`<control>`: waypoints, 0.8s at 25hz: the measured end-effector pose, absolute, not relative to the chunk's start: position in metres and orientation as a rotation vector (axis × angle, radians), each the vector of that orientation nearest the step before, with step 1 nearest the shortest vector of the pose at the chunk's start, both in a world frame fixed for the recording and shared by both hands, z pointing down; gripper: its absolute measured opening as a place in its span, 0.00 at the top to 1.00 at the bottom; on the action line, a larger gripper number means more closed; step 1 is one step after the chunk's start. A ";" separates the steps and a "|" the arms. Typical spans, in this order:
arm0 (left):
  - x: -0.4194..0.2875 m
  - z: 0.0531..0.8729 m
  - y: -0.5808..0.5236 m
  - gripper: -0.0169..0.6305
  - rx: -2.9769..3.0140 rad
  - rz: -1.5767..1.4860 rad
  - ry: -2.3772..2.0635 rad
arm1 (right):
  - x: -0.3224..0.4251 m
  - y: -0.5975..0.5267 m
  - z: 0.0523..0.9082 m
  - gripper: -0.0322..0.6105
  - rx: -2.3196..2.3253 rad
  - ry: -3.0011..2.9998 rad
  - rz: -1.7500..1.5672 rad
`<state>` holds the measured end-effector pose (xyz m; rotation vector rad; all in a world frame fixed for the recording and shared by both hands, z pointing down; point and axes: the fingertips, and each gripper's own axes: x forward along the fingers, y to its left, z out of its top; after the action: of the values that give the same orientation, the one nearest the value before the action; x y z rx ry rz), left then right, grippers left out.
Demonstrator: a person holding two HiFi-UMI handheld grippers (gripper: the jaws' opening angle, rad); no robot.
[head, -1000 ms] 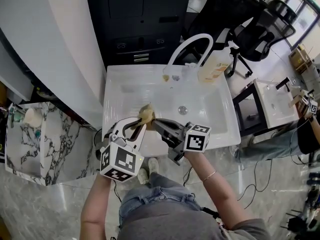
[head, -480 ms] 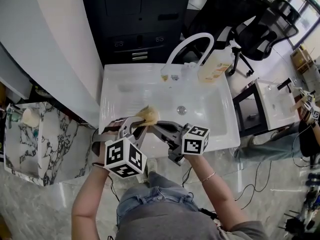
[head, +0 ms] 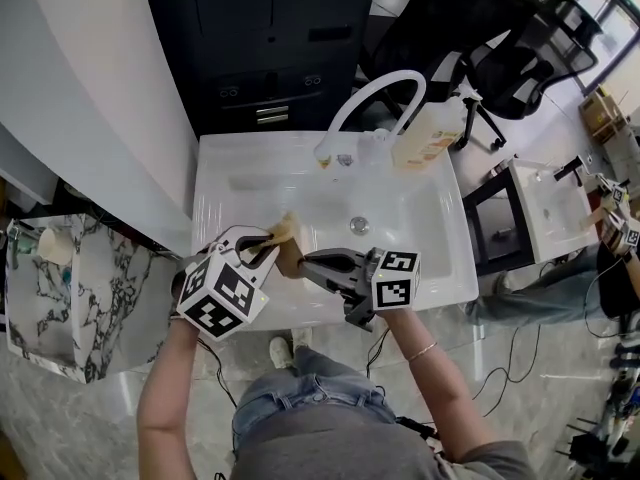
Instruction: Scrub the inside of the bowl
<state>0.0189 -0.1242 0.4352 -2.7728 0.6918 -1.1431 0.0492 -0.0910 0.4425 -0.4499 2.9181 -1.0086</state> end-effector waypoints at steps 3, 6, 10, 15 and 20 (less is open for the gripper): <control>0.012 0.438 -0.132 0.90 -2.835 -1.131 0.711 | 0.050 -0.090 0.435 0.92 -0.334 2.880 -1.023; 0.005 0.440 -0.137 0.90 -2.901 -1.097 0.719 | 0.052 -0.091 0.428 0.92 -0.234 2.828 -1.040; 0.000 0.437 -0.142 0.90 -3.002 -1.026 0.730 | 0.053 -0.090 0.418 0.92 -0.107 2.770 -1.051; -0.007 0.433 -0.149 0.90 -3.125 -0.910 0.771 | 0.062 -0.096 0.398 0.91 -0.012 2.647 -1.047; -0.009 0.438 -0.150 0.90 -3.177 -0.857 0.802 | 0.071 -0.109 0.379 0.91 0.037 2.498 -1.044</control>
<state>-0.0091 -0.1499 0.4385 -3.1774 0.8018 -0.8570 0.0714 -0.1087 0.3786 0.0365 2.4977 -1.0442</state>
